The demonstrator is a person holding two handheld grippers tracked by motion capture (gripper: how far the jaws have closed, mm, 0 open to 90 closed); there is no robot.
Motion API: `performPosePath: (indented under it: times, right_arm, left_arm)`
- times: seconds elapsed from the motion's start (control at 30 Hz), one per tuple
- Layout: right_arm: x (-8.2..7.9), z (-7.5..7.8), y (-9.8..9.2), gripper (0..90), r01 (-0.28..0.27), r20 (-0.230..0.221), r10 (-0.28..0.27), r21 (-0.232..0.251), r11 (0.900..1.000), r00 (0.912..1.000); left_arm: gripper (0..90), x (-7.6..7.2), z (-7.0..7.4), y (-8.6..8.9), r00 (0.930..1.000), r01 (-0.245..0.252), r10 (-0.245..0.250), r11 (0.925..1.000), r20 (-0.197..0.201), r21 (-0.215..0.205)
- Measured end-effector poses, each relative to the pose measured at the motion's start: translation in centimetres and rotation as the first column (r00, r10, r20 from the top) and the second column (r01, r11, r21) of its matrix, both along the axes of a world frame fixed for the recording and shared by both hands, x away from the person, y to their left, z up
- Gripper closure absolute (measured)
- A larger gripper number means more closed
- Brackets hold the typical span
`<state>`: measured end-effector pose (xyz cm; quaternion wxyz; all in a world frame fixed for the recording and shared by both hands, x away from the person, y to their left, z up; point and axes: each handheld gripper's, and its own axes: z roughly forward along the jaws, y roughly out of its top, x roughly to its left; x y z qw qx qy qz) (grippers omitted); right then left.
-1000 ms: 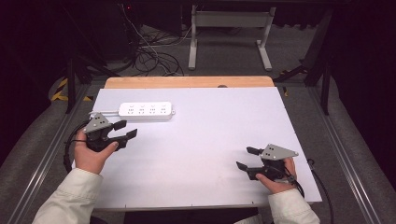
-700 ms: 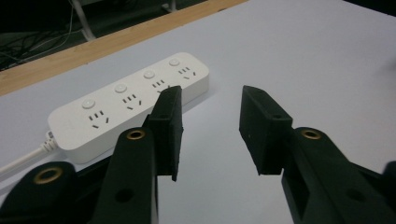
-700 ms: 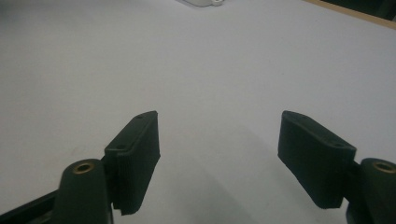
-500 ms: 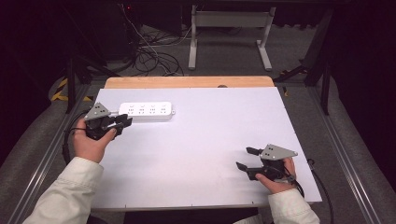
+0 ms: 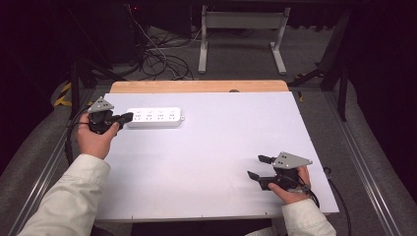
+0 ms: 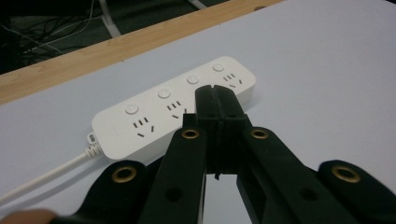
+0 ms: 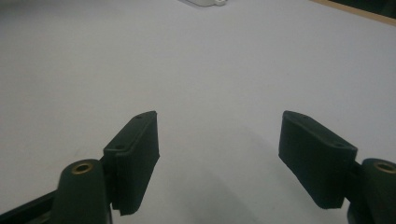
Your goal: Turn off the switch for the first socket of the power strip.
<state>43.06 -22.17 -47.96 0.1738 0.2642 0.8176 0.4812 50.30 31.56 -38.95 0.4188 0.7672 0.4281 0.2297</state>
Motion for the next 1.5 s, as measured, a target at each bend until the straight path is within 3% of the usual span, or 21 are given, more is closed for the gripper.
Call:
performPosePath:
  times: [0.13, 0.57, 0.8, 1.17, 1.5]
  right_arm:
    - [0.2, -0.1, 0.0, 28.2, 0.002, -0.007, -0.002, -0.005, 1.0, 1.0]
    - [-0.4, -0.1, -0.3, 28.2, 0.015, -0.009, -0.015, -0.001, 1.0, 0.9998]
    - [-0.4, -0.3, -0.2, 28.0, 0.013, -0.017, -0.013, -0.004, 1.0, 0.9998]
    - [-0.4, -0.4, -0.1, 27.8, 0.01, -0.026, -0.01, -0.003, 1.0, 0.9996]
    - [-0.4, -0.4, 0.0, 27.6, 0.01, -0.029, -0.01, -0.007, 1.0, 0.9995]
  left_arm:
    - [90.0, 1.4, -0.4, 0.3, 0.9999, -0.016, 0.016, 0.9999, -0.007, 0.004]
    - [90.0, 4.5, -2.7, 1.0, 0.9982, -0.056, 0.055, 0.9972, -0.022, -0.05]
    - [90.0, 6.4, -3.9, 1.4, 0.9943, -0.104, 0.105, 0.9921, 0.017, -0.071]
    - [90.0, 7.9, -5.2, 1.9, 0.9907, -0.134, 0.136, 0.9857, 0.009, -0.102]
    - [90.0, 8.8, -6.5, 1.7, 0.9888, -0.149, 0.148, 0.9843, -0.018, -0.094]
